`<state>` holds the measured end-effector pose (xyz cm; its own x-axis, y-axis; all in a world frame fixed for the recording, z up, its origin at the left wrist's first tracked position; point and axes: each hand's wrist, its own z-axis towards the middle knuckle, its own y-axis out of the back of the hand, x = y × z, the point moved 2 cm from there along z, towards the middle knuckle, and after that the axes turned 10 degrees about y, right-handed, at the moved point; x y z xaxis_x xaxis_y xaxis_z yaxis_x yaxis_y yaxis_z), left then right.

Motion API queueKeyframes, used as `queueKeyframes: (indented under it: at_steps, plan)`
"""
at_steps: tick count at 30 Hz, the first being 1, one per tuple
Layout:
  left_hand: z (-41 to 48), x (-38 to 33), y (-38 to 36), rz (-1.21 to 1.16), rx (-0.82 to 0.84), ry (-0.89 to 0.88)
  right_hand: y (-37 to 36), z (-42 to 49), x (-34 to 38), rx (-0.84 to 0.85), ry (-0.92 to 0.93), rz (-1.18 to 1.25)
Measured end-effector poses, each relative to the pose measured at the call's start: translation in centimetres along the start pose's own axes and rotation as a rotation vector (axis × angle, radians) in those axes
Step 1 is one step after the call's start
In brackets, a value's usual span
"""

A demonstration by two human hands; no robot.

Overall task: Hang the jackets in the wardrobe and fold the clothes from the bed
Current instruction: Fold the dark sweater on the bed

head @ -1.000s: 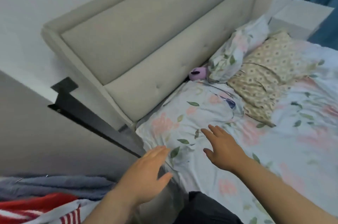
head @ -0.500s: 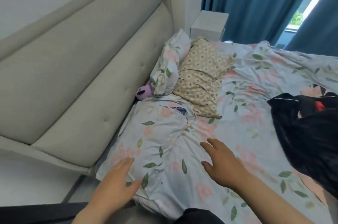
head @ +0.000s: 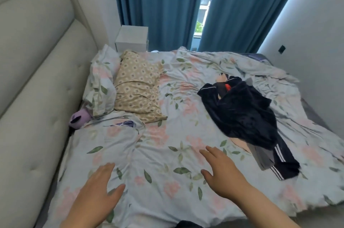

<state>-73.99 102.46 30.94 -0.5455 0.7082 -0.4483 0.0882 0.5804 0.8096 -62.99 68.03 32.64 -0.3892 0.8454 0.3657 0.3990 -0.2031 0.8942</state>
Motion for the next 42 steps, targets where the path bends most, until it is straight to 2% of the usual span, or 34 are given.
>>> queueKeyframes:
  at_steps: [6,11,17,29,34,42]
  plan:
    - [-0.4,-2.5,-0.8,0.049,0.079,-0.094,0.1,-4.2,0.7,-0.074,-0.068,0.01]
    - [-1.0,-7.2,-1.1,0.063,0.096,-0.164,1.4,-7.2,-1.8,-0.127,-0.113,0.045]
    - [-1.5,-13.9,-2.9,0.097,0.09,-0.232,3.4,-9.8,-8.3,-0.198,-0.169,0.135]
    - [-3.1,-31.5,-13.7,0.079,0.049,-0.286,9.1,-14.7,-28.7,-0.214,-0.202,0.192]
    - [-4.2,-35.1,-15.6,0.081,0.062,-0.296,10.9,-15.6,-32.2,-0.245,-0.168,0.225]
    - [-3.3,-38.5,-16.7,0.134,0.09,-0.352,12.5,-16.2,-33.6,-0.299,-0.22,0.273]
